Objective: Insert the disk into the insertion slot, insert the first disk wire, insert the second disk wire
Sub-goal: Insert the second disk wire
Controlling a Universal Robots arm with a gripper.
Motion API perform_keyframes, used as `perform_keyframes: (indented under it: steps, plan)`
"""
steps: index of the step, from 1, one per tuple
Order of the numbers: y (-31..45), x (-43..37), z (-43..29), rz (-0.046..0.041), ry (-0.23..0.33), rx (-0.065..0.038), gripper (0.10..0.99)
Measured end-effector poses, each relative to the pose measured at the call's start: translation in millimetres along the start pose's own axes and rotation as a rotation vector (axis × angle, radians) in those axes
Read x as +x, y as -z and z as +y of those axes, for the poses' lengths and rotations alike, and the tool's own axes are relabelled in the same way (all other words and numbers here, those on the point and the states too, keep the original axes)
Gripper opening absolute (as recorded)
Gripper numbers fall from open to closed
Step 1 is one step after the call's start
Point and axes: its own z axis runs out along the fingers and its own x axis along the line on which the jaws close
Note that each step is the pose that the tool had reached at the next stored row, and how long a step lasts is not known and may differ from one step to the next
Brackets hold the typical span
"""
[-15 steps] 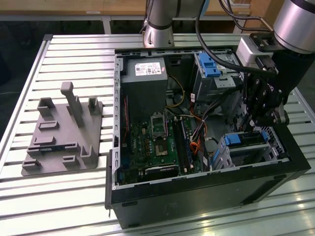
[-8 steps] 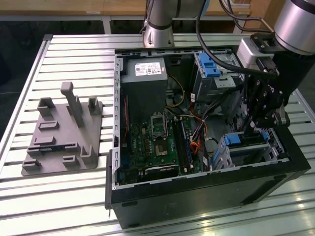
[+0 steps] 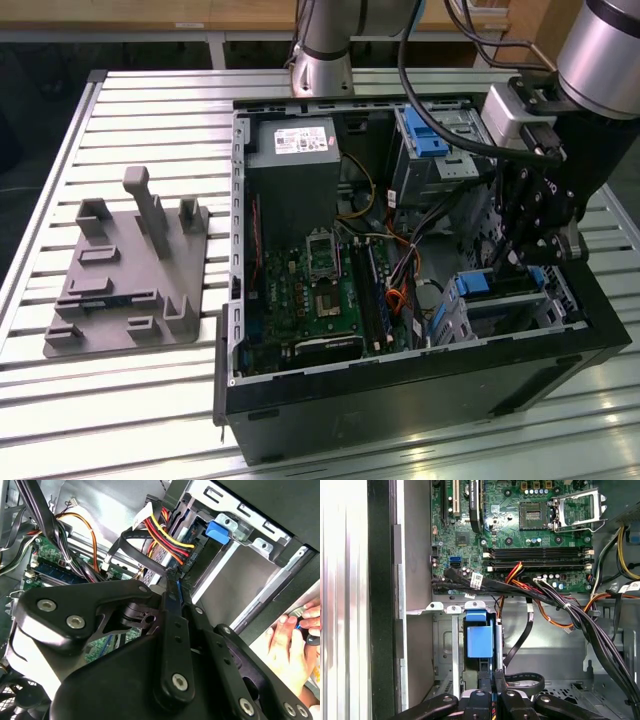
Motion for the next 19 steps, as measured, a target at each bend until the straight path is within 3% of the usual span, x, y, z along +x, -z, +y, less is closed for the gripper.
perform_keyframes:
  steps: [19]
  plan:
    - [0.3,0.9,-0.1,0.0056,-0.002,0.000,0.145]
